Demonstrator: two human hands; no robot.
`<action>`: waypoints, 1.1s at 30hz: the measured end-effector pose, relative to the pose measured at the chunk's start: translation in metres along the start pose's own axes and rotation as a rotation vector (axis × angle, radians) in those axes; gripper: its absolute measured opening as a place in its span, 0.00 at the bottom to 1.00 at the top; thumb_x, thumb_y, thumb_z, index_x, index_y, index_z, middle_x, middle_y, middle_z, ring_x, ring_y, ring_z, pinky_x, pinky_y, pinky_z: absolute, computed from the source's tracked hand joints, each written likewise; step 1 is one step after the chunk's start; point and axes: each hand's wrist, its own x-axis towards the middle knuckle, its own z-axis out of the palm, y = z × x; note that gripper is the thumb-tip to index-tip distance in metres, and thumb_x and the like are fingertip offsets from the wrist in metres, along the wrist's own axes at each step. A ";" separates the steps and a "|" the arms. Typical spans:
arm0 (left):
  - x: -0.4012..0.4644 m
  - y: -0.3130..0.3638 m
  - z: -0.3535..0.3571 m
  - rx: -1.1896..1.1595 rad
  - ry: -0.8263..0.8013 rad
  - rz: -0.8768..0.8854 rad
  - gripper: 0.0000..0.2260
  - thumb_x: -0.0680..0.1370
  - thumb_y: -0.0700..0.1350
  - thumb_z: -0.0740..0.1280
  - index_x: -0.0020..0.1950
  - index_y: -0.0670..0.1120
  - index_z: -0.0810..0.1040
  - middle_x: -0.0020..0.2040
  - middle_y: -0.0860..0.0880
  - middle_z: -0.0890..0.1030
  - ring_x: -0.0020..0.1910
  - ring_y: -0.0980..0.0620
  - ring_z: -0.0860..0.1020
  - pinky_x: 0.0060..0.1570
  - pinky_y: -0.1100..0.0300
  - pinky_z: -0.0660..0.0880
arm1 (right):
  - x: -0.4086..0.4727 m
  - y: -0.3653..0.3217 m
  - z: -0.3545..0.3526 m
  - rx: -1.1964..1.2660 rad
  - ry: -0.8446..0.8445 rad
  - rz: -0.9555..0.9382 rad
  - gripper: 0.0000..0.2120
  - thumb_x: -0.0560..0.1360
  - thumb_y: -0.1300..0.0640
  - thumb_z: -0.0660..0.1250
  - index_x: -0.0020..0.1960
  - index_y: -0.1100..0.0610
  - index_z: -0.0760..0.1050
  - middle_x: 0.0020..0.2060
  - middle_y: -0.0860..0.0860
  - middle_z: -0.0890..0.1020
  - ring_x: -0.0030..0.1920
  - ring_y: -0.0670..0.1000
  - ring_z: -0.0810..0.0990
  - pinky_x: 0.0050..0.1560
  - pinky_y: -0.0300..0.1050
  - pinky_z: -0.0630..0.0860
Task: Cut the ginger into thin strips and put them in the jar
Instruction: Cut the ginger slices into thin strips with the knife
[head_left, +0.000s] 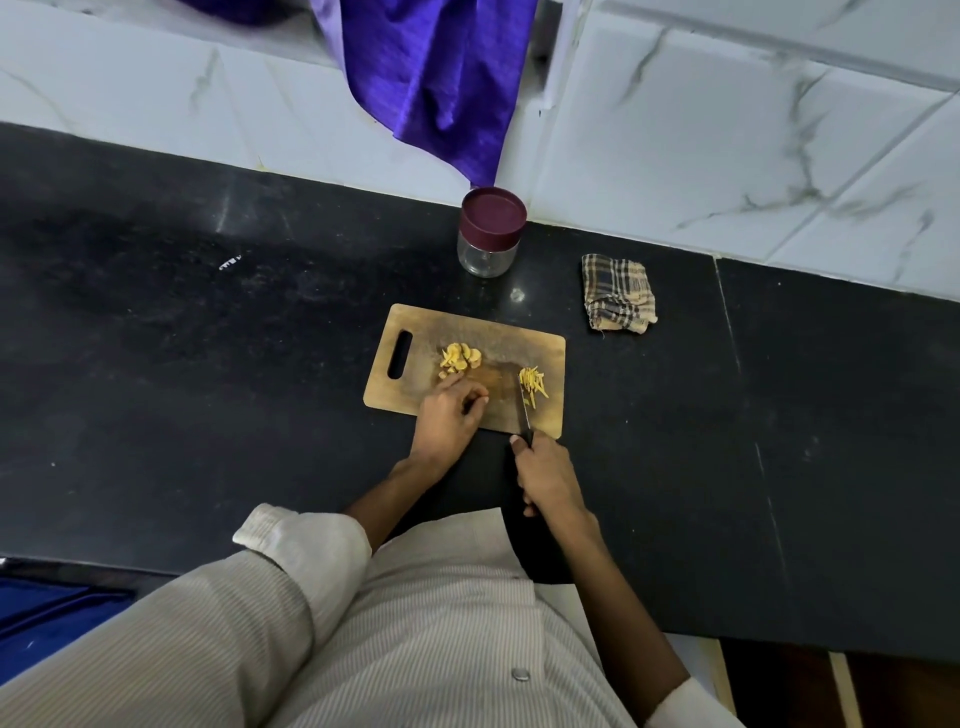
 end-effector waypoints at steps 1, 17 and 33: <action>0.001 0.000 0.000 -0.004 0.005 -0.010 0.02 0.76 0.39 0.69 0.47 0.43 0.81 0.47 0.49 0.79 0.39 0.57 0.75 0.41 0.70 0.71 | 0.000 0.001 -0.002 -0.017 0.015 -0.008 0.16 0.83 0.47 0.56 0.59 0.58 0.73 0.48 0.60 0.81 0.35 0.55 0.80 0.27 0.47 0.79; 0.014 -0.001 -0.002 -0.047 0.010 -0.053 0.03 0.74 0.38 0.70 0.46 0.43 0.82 0.44 0.52 0.77 0.35 0.64 0.71 0.38 0.76 0.67 | -0.003 0.007 -0.019 -0.058 0.113 -0.155 0.19 0.83 0.44 0.54 0.59 0.55 0.76 0.44 0.55 0.82 0.48 0.57 0.81 0.49 0.55 0.77; 0.008 -0.001 0.001 -0.053 -0.015 -0.048 0.03 0.74 0.39 0.70 0.46 0.44 0.82 0.43 0.51 0.79 0.34 0.63 0.71 0.37 0.76 0.67 | -0.001 0.032 -0.020 -0.002 0.068 -0.066 0.21 0.83 0.42 0.51 0.48 0.55 0.76 0.42 0.56 0.82 0.46 0.58 0.81 0.51 0.60 0.78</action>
